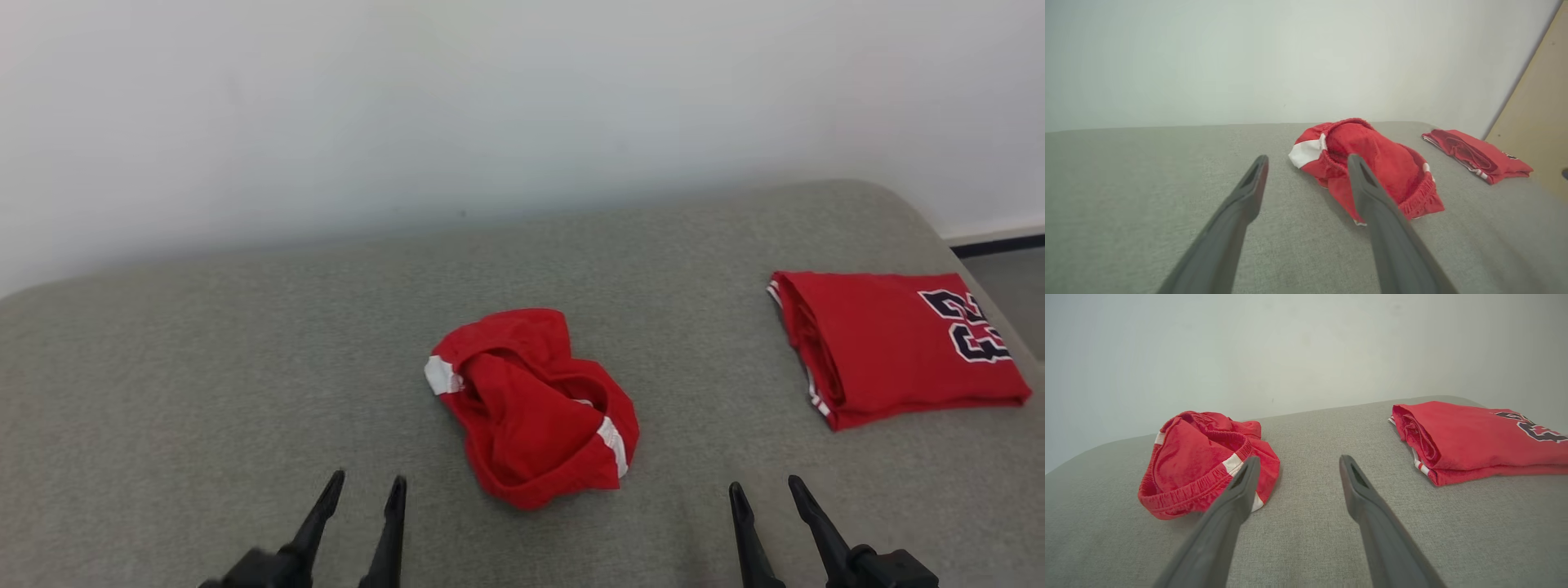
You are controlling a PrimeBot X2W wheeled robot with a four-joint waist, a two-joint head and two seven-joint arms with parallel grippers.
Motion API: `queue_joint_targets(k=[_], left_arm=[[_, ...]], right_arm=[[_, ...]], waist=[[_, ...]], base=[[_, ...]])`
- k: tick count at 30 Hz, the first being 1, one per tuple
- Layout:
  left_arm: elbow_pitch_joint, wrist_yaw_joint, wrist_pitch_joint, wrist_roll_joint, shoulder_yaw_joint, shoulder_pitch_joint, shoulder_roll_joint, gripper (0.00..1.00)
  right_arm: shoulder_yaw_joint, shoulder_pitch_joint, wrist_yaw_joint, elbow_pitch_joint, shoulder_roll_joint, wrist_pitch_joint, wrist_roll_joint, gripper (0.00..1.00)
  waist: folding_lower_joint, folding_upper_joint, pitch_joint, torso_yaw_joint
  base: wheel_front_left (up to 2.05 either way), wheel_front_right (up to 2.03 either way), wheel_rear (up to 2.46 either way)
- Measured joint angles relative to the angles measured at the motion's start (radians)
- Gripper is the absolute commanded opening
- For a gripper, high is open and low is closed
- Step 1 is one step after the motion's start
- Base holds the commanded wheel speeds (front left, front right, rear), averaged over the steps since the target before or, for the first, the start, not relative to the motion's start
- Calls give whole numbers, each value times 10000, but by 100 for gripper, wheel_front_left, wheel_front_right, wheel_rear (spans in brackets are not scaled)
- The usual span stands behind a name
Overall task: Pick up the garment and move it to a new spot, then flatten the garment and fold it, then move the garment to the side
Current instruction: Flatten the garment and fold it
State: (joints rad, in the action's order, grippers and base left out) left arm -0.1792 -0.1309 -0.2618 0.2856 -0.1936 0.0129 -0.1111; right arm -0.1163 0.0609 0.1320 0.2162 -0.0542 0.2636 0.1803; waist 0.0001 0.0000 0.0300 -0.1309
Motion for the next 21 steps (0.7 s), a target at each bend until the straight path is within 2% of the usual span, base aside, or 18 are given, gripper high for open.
queue_joint_targets(k=[5,14,18,21], left_arm=[[-976,-2,761,481,-1058,-1343,-79,100],[-2132,-2,3271,1789,-2872,-3335,21,100],[-2644,79,4008,2280,-2742,-3757,159,100],[-2859,483,4232,2249,-2635,-4077,157,100]], right_arm=[[-73,-58,0,21,-6,2,15,100],[-123,-249,0,19,0,4,121,100],[-151,-378,0,44,0,4,167,100],[-151,-406,0,31,2,4,222,100]], waist=[[0,0,-129,-542],[0,0,-507,-1721],[0,0,-708,-2265],[1,1,-869,-2660]], base=[[0,0,0],[0,0,0],[0,0,0],[0,0,0]])
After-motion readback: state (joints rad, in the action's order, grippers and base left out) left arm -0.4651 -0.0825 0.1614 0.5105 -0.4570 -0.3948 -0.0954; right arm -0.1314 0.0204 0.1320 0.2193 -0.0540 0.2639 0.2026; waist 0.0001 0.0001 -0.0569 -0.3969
